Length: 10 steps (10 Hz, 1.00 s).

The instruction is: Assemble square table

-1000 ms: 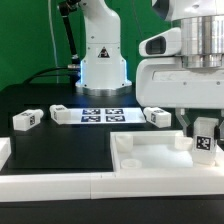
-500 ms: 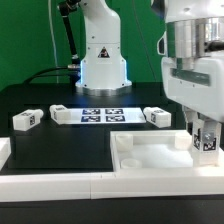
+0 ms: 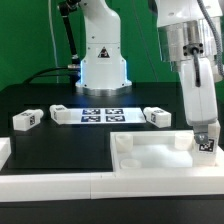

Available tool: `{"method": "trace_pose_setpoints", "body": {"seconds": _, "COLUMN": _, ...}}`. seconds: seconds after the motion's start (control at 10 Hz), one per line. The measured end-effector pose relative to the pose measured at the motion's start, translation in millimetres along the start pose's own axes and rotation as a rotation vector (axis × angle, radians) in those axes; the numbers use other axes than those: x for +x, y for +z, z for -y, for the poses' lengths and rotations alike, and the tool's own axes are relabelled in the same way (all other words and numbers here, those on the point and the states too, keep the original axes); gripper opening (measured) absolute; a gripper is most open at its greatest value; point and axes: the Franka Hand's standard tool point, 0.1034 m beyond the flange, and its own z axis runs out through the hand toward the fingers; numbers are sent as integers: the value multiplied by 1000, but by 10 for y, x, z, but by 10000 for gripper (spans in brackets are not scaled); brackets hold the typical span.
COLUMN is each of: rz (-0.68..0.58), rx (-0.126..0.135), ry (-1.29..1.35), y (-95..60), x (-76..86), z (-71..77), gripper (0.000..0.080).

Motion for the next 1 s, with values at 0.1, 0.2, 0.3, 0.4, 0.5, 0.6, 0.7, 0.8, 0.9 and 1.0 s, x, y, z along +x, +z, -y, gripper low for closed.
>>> {"method": "trace_pose_setpoints", "body": {"seconds": 0.1, "rz": -22, "rx": -4, "ry": -121, "y": 9, "x": -44, "z": -27, "gripper": 496}}
{"method": "trace_pose_setpoints", "body": {"seconds": 0.2, "rz": -55, "rx": -4, "ry": -365, "y": 8, "x": -86, "z": -33, "gripper": 600}}
{"method": "trace_pose_setpoints", "body": {"seconds": 0.3, "rz": -65, "rx": -7, "ry": -594, "y": -6, "x": -127, "z": -20, "gripper": 634}}
{"method": "trace_pose_setpoints", "body": {"seconds": 0.4, "rz": -65, "rx": -10, "ry": -637, "y": -1, "x": -113, "z": -20, "gripper": 634}}
{"method": "trace_pose_setpoints", "body": {"seconds": 0.5, "rz": -66, "rx": -14, "ry": -722, "y": 3, "x": -103, "z": -19, "gripper": 647}}
{"method": "trace_pose_setpoints", "body": {"seconds": 0.6, "rz": -66, "rx": -16, "ry": -801, "y": 3, "x": -102, "z": -19, "gripper": 647}}
{"method": "trace_pose_setpoints", "body": {"seconds": 0.7, "rz": -66, "rx": -20, "ry": -889, "y": 7, "x": -98, "z": -20, "gripper": 648}}
{"method": "trace_pose_setpoints", "body": {"seconds": 0.8, "rz": -89, "rx": -32, "ry": -1110, "y": 20, "x": -87, "z": -16, "gripper": 648}}
{"method": "trace_pose_setpoints", "body": {"seconds": 0.9, "rz": -107, "rx": -34, "ry": -1296, "y": 8, "x": -90, "z": 14, "gripper": 648}}
{"method": "trace_pose_setpoints", "body": {"seconds": 1.0, "rz": -105, "rx": -32, "ry": -1272, "y": 11, "x": -89, "z": 13, "gripper": 648}}
